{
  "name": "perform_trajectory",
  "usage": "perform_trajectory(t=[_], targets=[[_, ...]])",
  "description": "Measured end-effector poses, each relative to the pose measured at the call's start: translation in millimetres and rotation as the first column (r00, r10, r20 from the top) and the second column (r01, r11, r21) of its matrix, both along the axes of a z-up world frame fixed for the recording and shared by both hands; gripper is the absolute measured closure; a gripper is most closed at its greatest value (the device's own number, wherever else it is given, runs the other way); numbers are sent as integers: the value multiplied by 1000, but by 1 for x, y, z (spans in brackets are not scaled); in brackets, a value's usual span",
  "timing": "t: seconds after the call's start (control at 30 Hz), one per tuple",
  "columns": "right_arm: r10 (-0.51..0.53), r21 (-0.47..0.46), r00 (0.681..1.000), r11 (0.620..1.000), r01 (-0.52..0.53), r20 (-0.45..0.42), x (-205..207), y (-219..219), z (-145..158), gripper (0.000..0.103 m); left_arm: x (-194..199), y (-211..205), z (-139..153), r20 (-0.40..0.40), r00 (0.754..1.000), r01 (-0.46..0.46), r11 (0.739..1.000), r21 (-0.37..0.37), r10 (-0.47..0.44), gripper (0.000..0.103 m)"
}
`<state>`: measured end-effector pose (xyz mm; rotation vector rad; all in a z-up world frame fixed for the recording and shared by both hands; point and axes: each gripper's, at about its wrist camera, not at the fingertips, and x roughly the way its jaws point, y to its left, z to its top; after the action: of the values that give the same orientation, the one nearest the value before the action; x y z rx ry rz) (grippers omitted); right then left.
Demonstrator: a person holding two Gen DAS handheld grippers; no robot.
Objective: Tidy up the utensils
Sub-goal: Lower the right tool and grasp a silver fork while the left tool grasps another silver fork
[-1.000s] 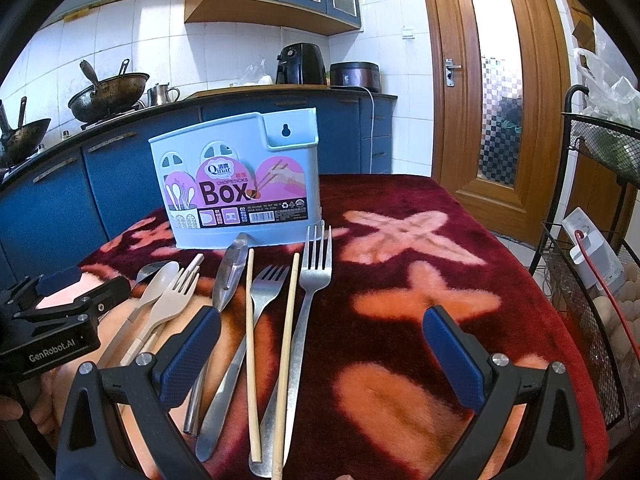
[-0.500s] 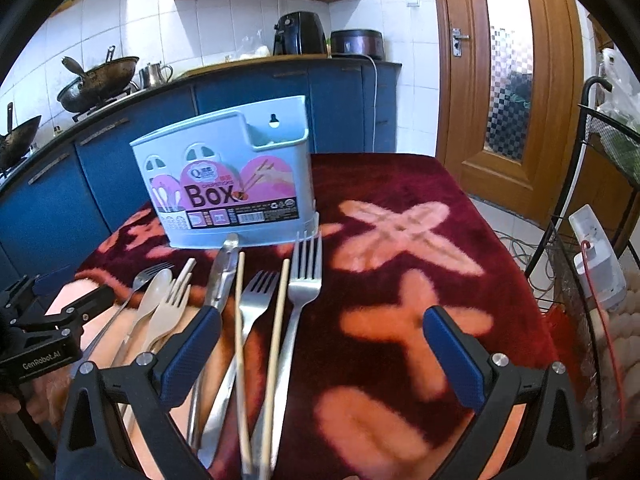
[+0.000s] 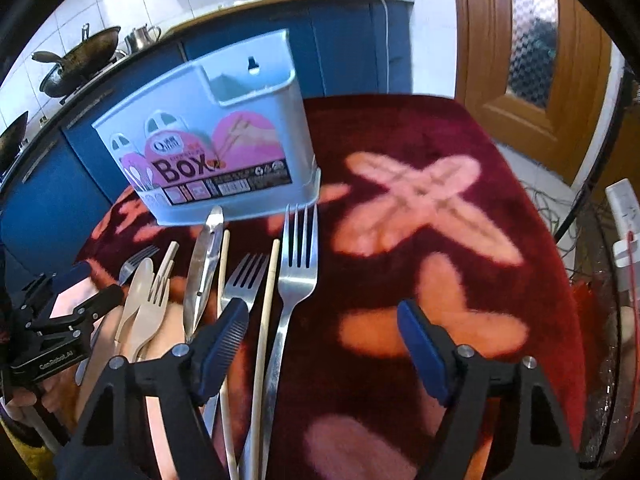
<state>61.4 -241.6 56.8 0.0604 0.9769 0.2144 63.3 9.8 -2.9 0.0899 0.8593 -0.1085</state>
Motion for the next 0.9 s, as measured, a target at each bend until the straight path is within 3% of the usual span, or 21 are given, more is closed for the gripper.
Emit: perform_trajectory(t=[0.1, 0.33, 0.57, 0.73, 0.8, 0.9], targets=[[16, -14, 1000, 1000, -16, -22, 7, 3, -5, 29, 7, -1, -7, -37, 999, 7, 1000, 3, -7, 35], [52, -43, 997, 998, -54, -57, 21, 8, -12, 35, 18, -5, -11, -77, 996, 36, 999, 40, -33, 37], [90, -46, 993, 995, -94, -77, 37, 12, -15, 39, 26, -2, -10, -108, 993, 43, 999, 19, -41, 38], [92, 43, 991, 995, -88, -95, 50, 1, -12, 52, 31, -3, -6, -103, 994, 40, 999, -7, -41, 55], [94, 62, 990, 994, -88, -104, 55, -1, -12, 61, 34, -4, -5, -102, 994, 39, 999, -20, -41, 66], [109, 68, 988, 992, -102, -107, 60, 1, -13, 66, 39, -7, -4, -107, 993, 45, 998, -34, -49, 80]])
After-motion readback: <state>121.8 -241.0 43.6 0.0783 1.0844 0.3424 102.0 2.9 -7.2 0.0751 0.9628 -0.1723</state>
